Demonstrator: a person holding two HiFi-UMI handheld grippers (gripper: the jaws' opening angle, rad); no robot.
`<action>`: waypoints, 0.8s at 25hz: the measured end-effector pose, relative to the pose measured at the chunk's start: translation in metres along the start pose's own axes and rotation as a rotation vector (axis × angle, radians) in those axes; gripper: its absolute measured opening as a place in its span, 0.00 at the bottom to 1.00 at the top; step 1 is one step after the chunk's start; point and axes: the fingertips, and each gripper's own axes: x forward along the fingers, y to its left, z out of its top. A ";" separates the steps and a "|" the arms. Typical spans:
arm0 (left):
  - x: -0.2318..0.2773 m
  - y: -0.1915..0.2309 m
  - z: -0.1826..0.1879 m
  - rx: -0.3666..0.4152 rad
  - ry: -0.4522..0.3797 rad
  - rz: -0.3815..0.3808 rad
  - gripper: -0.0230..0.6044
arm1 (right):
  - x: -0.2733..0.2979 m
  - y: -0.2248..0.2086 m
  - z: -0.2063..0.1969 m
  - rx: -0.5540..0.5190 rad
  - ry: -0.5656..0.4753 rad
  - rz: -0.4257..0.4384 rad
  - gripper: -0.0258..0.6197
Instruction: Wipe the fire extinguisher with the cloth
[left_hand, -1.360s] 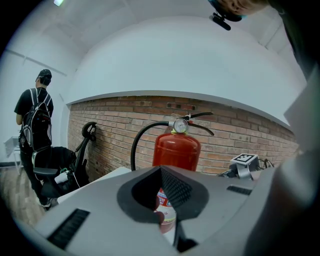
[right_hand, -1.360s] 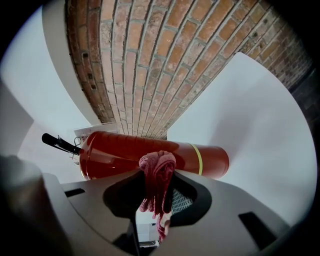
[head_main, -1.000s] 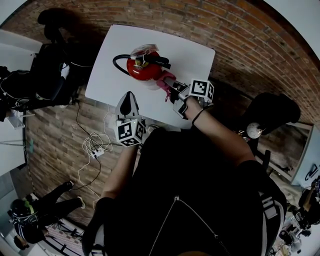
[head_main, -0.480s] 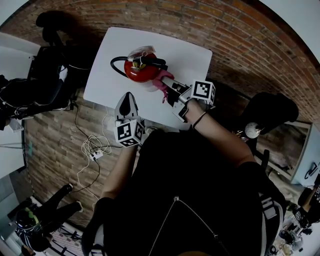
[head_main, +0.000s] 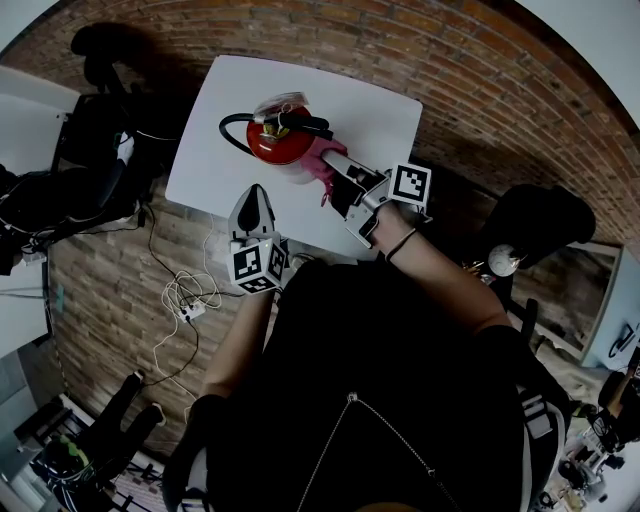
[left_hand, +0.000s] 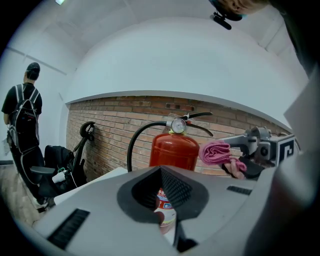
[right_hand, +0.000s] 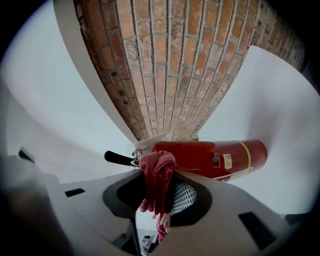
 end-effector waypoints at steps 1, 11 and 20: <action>0.000 0.000 0.000 -0.001 0.000 0.000 0.05 | 0.000 0.004 0.001 0.006 -0.004 0.026 0.23; -0.006 0.004 -0.001 -0.009 -0.004 0.021 0.05 | -0.010 -0.008 0.001 -0.112 0.034 0.009 0.23; -0.015 0.010 -0.010 -0.025 0.012 0.044 0.05 | -0.028 -0.110 -0.011 -0.237 0.155 -0.286 0.23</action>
